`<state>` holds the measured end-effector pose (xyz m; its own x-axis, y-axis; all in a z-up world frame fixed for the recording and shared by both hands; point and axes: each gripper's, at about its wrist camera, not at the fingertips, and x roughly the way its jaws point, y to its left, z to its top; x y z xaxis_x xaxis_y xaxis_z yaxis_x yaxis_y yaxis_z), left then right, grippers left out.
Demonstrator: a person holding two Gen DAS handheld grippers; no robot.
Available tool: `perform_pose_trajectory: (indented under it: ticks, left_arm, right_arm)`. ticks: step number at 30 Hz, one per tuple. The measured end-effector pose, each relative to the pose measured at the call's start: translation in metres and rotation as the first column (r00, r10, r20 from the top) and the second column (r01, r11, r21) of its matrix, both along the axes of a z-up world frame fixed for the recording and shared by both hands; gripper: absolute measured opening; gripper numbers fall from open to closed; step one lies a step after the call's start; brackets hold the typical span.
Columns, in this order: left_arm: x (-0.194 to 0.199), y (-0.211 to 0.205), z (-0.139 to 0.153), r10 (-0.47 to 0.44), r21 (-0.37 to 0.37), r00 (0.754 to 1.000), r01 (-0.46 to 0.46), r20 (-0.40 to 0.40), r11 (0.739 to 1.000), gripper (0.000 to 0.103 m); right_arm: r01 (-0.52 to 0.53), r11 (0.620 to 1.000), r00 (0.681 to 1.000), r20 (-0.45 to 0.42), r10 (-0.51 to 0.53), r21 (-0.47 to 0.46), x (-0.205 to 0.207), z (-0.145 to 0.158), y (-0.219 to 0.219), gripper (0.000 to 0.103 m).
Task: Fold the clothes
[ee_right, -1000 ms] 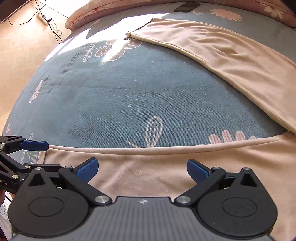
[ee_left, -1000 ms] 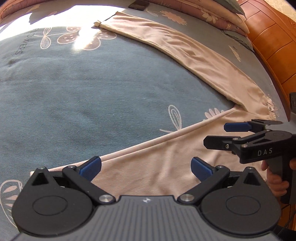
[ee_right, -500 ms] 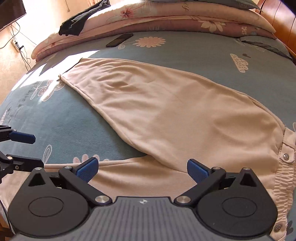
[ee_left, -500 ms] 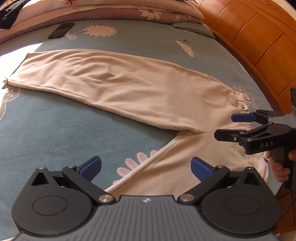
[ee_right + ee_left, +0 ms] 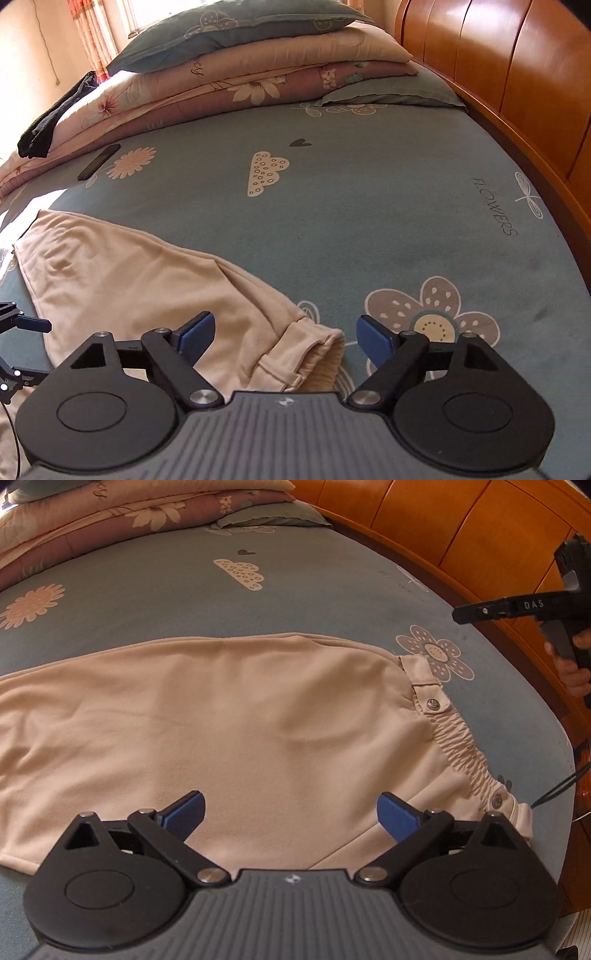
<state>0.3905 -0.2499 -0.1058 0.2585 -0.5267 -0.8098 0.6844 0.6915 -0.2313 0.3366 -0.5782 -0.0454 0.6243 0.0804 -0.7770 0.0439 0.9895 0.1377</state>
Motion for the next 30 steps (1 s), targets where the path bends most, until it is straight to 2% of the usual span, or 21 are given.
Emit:
perform_pose_trajectory:
  ticks: [2,4,8,9,10,12,14,17,20,24,25,26,28,30]
  left_arm:
    - [0.002,-0.019,-0.005,-0.025,-0.019,1.000,0.025,-0.010,1.000,0.098]
    - [0.003,-0.033,-0.010,-0.033,-0.040,0.999,0.032,-0.021,0.999,0.098]
    - [0.005,-0.050,-0.019,-0.040,-0.064,0.998,0.037,-0.044,0.997,0.098]
    - [0.005,-0.050,-0.021,-0.041,-0.061,0.998,0.039,-0.045,0.997,0.098]
    - [0.004,-0.050,-0.023,-0.043,-0.059,0.998,0.040,-0.047,0.997,0.098]
    - [0.004,-0.051,-0.027,-0.045,-0.053,0.998,0.043,-0.050,0.998,0.098]
    - [0.003,-0.052,-0.031,-0.048,-0.047,0.997,0.046,-0.054,0.998,0.098]
    - [0.003,-0.048,-0.035,-0.033,-0.050,0.997,0.030,-0.077,0.998,0.098]
    - [0.005,-0.046,-0.033,-0.026,-0.055,0.996,0.022,-0.081,0.998,0.098]
    - [0.008,-0.047,-0.033,-0.016,-0.066,0.995,0.010,-0.095,0.998,0.098]
    - [0.008,-0.047,-0.033,-0.015,-0.065,0.995,0.008,-0.096,0.998,0.098]
    - [0.008,-0.048,-0.034,-0.013,-0.064,0.995,0.007,-0.096,0.998,0.098]
    - [0.008,-0.048,-0.035,-0.010,-0.062,0.995,0.004,-0.098,0.998,0.098]
    - [0.008,-0.046,-0.034,-0.008,-0.062,0.995,0.002,-0.101,0.998,0.098]
  right_arm:
    - [-0.042,0.999,0.999,-0.009,0.042,-0.028,0.024,-0.005,-0.010,0.079]
    - [-0.108,0.993,0.993,-0.043,0.106,-0.045,0.048,-0.020,-0.003,0.078]
    - [-0.255,0.966,0.961,-0.123,0.249,-0.041,0.079,-0.056,0.016,0.073]
    - [-0.278,0.959,0.953,-0.142,0.268,-0.056,0.084,-0.065,0.020,0.066]
    - [-0.300,0.951,0.944,-0.162,0.286,-0.071,0.089,-0.074,0.024,0.063]
    - [-0.309,0.948,0.939,-0.183,0.291,-0.075,0.094,-0.089,0.022,0.062]
    - [-0.277,0.956,0.944,-0.215,0.251,-0.100,0.099,-0.102,0.015,0.063]
    - [-0.255,0.964,0.947,-0.221,0.232,-0.079,0.101,-0.101,0.011,0.063]
    - [-0.273,0.956,0.951,-0.178,0.251,-0.110,0.096,-0.084,0.018,0.063]
    - [-0.301,0.953,0.944,-0.137,0.300,0.013,0.095,-0.072,0.018,0.063]
    - [-0.323,0.946,0.936,-0.140,0.323,0.017,0.096,-0.074,0.022,0.063]
    - [-0.333,0.942,0.930,-0.177,0.322,-0.038,0.098,-0.082,0.027,0.063]
    - [-0.354,0.929,0.916,-0.241,0.320,-0.110,0.102,-0.103,0.033,0.068]
    - [-0.323,0.936,0.928,-0.241,0.284,-0.138,0.104,-0.110,0.031,0.088]
